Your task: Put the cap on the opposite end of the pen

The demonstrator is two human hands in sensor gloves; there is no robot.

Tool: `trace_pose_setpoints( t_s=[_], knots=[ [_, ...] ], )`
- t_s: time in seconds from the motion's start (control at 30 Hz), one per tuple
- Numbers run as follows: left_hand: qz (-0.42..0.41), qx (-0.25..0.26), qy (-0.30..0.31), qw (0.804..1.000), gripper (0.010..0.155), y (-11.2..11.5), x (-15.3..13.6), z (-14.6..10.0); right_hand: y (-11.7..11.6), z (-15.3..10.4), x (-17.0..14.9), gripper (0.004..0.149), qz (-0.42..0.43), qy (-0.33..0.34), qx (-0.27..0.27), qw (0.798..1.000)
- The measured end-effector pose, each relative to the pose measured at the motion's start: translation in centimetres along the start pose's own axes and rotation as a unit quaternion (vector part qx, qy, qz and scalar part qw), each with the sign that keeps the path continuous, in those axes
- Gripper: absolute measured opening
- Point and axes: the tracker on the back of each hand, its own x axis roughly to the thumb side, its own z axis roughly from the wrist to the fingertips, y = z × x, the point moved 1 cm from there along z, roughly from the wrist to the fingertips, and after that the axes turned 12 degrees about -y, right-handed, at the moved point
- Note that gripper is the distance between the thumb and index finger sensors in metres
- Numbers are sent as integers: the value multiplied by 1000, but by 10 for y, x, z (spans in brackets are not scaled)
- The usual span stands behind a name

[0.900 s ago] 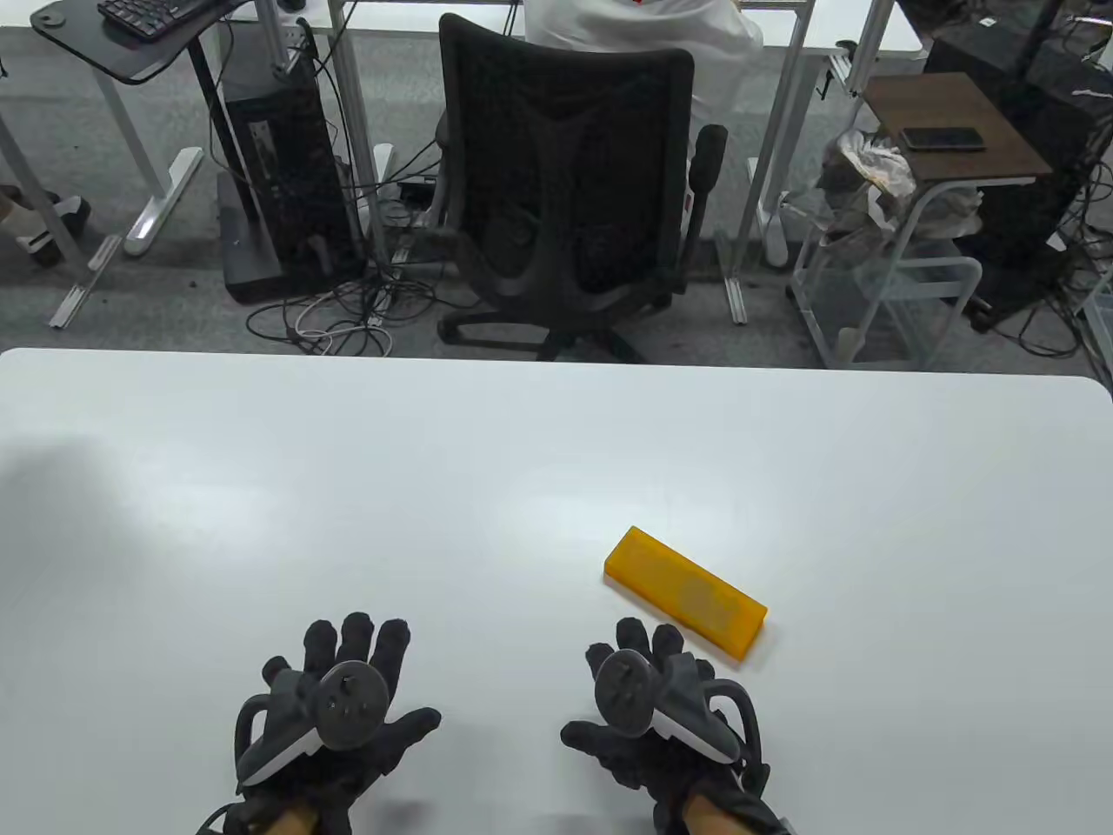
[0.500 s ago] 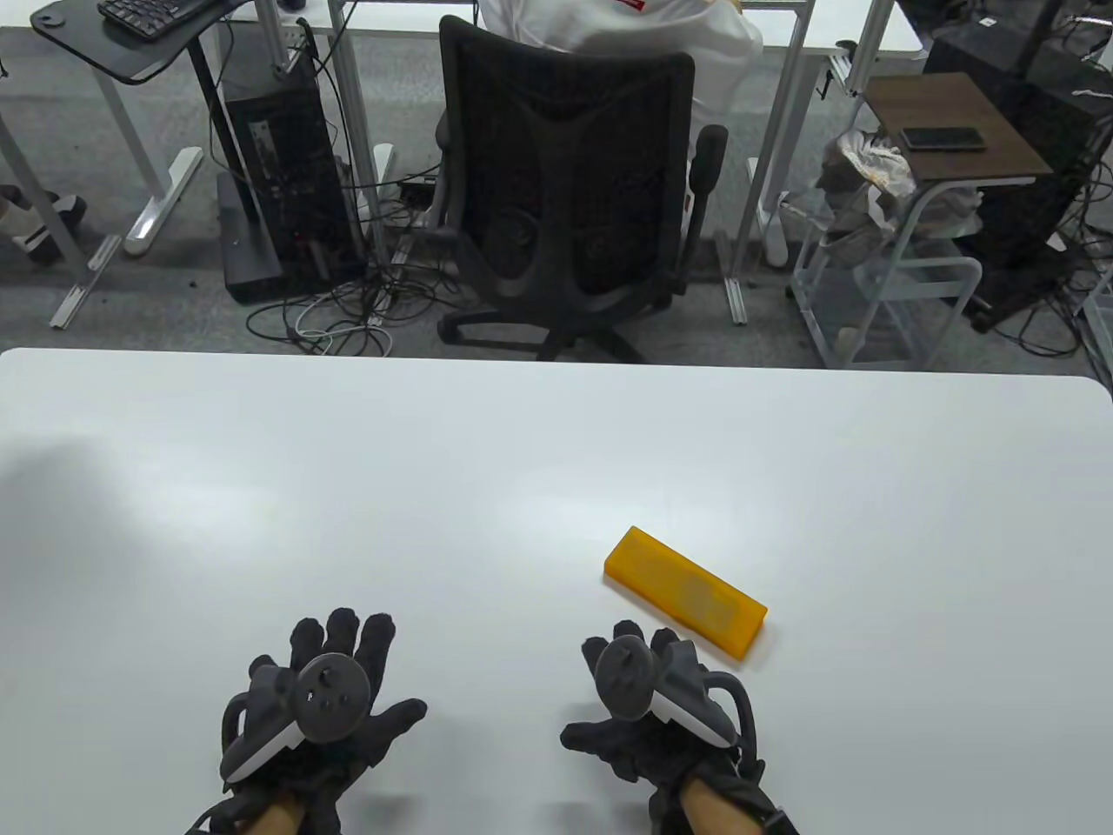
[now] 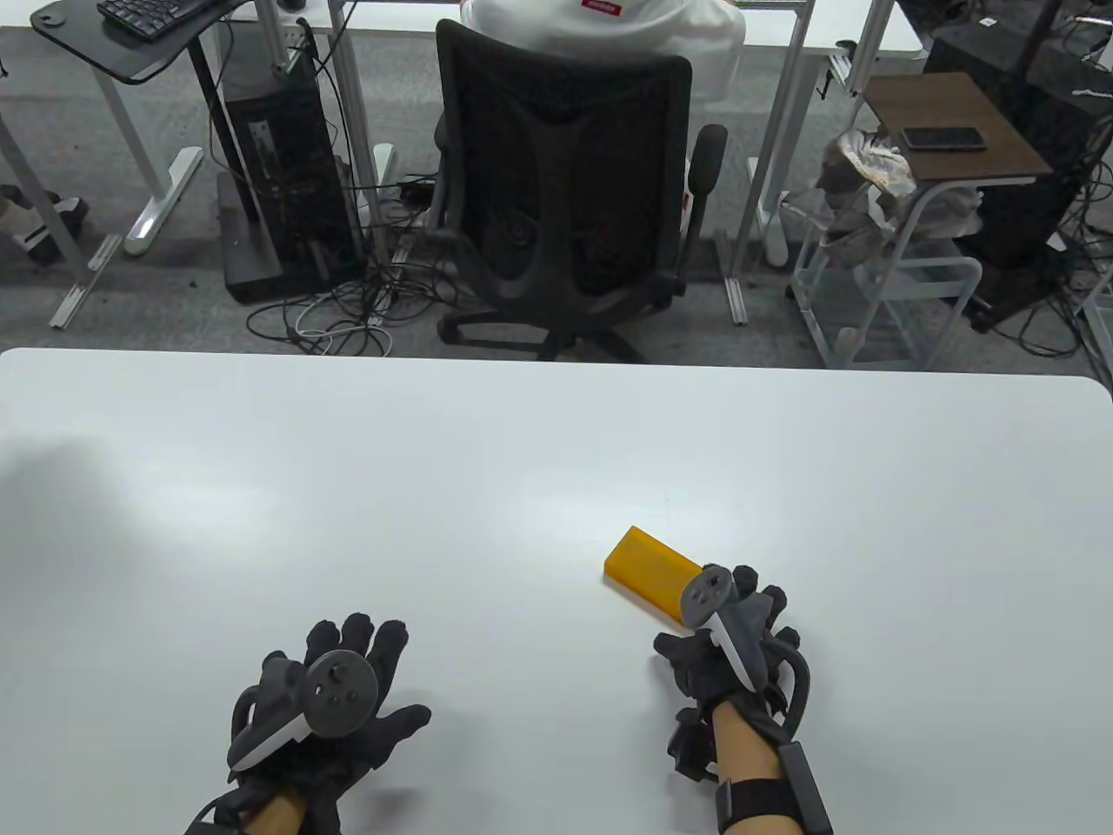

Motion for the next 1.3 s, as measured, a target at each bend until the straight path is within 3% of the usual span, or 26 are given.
trace_pose_setpoints(
  t_s=[0.03, 0.13, 0.43, 0.6, 0.7, 0.87, 1.03, 1.17, 1.3],
  knots=[
    [0, -1, -1, 1000, 92, 0, 0, 0, -2, 2, -1, 90, 4, -6, 8, 1000],
    [6, -9, -6, 1000, 92, 4, 0, 3, 1, 2, -2, 77, 2, -17, -65, 998],
    [8, -13, -12, 1000, 91, 5, -4, 5, 5, -3, 7, 86, -16, -2, -98, 995],
    [-1, 0, -17, 1000, 87, 4, -9, 5, 14, -31, 18, 87, -28, 91, -134, 986],
    [0, 27, -19, 999, 86, 0, -11, 5, 15, -60, 34, 88, -29, 194, -119, 973],
    [-5, 18, -19, 1000, 86, 2, -9, 7, -13, -95, 62, 89, -105, 302, -97, 943],
    [57, 17, -15, 998, 88, 7, 5, 12, -30, -105, 75, 89, -142, 336, -92, 927],
    [125, 6, -11, 992, 97, 17, 18, 28, -35, -105, 76, 89, -140, 340, -79, 927],
    [112, -8, 0, 994, 100, 27, 30, 42, -36, -104, 75, 88, -144, 340, -76, 926]
  ],
)
